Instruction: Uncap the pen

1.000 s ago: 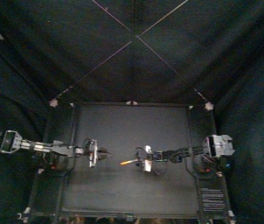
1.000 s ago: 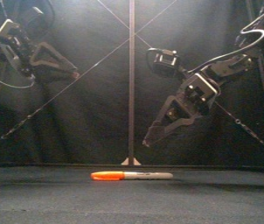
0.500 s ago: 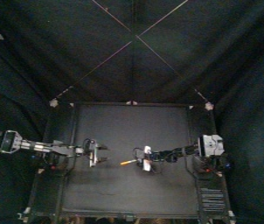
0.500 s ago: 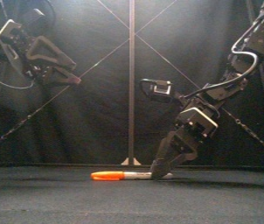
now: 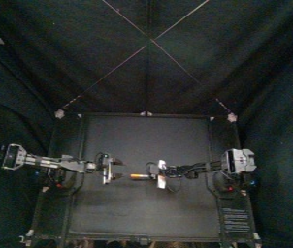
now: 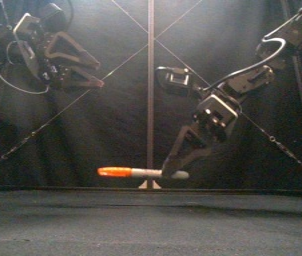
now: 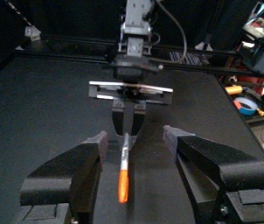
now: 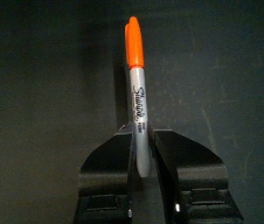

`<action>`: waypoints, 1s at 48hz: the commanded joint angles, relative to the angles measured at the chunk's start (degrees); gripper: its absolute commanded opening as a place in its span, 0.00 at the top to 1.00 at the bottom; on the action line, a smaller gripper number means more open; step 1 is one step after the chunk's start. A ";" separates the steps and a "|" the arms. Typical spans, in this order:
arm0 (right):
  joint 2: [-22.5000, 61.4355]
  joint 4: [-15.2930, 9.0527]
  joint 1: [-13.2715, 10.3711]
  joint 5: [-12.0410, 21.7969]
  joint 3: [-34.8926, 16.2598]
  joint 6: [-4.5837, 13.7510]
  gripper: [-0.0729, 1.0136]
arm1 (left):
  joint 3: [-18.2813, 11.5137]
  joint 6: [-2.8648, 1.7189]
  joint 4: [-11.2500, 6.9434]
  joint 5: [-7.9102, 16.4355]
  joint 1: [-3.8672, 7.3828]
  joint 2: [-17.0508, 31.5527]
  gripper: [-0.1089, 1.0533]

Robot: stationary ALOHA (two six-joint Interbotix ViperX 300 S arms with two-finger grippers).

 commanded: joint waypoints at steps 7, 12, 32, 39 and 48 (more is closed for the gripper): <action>-5.36 -1.76 -0.26 0.62 -2.29 0.26 0.47 | -3.78 0.09 0.53 1.85 0.44 4.57 0.14; -6.59 -1.93 -0.26 0.53 -2.29 0.18 0.47 | -4.57 0.09 0.44 1.85 0.44 6.50 0.14; -8.09 -1.93 -0.26 0.62 -1.85 0.09 0.47 | -7.03 0.00 0.62 4.22 0.53 11.60 0.16; -8.09 -1.93 -0.26 0.62 -1.67 0.00 0.47 | -7.12 0.09 0.62 5.54 0.53 11.60 0.17; -8.09 -1.93 -0.26 0.62 -1.32 0.26 0.47 | -7.29 0.09 0.79 5.54 0.53 11.34 0.20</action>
